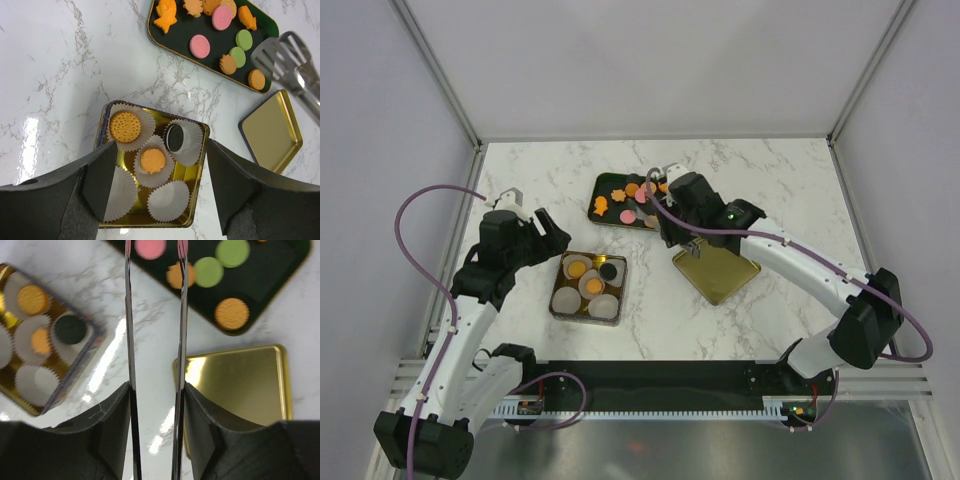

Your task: Pack the cookies

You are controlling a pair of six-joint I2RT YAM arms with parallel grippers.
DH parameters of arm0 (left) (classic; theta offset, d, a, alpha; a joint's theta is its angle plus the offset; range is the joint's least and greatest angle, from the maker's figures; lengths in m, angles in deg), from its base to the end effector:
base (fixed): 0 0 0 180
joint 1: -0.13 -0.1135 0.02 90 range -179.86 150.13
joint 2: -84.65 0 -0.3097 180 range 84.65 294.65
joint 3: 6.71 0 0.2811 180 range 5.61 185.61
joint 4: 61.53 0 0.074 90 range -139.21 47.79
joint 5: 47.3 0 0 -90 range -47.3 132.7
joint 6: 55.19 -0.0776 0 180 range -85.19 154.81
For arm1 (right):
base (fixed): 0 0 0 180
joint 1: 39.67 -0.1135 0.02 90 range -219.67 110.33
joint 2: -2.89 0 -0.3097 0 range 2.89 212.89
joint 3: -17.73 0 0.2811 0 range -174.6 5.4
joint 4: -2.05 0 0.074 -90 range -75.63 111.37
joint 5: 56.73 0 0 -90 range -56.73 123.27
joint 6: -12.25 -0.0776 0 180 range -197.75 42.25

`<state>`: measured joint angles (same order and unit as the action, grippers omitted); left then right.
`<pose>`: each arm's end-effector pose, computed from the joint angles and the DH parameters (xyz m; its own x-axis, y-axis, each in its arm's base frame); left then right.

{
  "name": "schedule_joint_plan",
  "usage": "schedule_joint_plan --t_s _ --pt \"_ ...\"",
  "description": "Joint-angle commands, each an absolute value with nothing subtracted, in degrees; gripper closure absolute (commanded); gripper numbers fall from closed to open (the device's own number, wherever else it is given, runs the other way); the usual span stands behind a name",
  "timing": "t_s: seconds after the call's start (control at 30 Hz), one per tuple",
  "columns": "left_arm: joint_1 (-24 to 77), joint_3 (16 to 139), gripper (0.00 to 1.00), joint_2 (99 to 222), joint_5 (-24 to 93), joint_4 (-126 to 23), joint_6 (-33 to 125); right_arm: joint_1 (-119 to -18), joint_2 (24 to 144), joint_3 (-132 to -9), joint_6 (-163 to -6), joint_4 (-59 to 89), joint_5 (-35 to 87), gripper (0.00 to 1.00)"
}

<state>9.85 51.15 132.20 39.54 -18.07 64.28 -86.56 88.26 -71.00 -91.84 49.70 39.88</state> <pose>0.2106 -0.0404 0.3095 -0.5746 -0.4000 -0.7141 -0.0788 0.8954 -0.4381 0.2688 0.2741 0.3332 -0.6257 -0.3145 -0.7138 -0.5326 0.8409 0.0963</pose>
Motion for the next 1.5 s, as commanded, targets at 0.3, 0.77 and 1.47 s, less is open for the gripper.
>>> schedule_joint_plan --t_s 0.3,0.77,1.47 --pt "9.45 50.61 0.2 131.93 38.65 -19.94 63.28 -72.71 95.44 -72.55 -88.83 44.96 43.02 0.49" --pt "9.54 50.61 0.2 132.02 39.27 -19.85 63.28 -72.27 103.35 -75.9 -89.35 43.2 42.58 0.47" --pt "9.54 50.69 0.2 131.84 39.27 -19.94 63.19 -71.48 106.6 -76.69 -89.88 42.67 43.81 0.5"
